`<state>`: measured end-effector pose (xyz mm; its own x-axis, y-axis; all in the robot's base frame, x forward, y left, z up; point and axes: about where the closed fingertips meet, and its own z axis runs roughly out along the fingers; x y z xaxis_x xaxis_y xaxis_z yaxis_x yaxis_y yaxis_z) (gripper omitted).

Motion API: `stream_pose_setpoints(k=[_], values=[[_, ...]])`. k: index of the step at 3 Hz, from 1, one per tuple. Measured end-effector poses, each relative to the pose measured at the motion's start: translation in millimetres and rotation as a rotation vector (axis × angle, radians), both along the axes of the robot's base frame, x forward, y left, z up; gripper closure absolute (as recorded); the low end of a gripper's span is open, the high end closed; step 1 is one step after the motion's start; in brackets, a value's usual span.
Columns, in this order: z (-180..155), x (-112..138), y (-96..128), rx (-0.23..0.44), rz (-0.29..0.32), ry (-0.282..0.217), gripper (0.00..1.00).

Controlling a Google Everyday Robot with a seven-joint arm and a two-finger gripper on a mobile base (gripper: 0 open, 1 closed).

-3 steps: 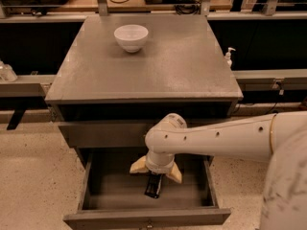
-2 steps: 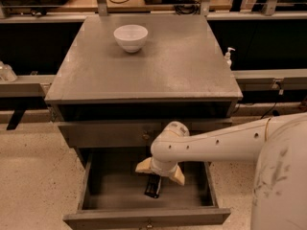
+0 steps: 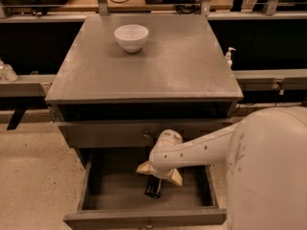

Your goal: Pick rxbar chocolate from middle drawer and place on counter

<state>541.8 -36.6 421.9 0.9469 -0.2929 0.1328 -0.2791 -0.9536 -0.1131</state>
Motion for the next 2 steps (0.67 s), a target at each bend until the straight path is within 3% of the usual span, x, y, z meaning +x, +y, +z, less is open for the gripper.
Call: stream_pose_setpoints(k=[2], values=[[-47,6,18,0.002,0.051,0.058,0.00]])
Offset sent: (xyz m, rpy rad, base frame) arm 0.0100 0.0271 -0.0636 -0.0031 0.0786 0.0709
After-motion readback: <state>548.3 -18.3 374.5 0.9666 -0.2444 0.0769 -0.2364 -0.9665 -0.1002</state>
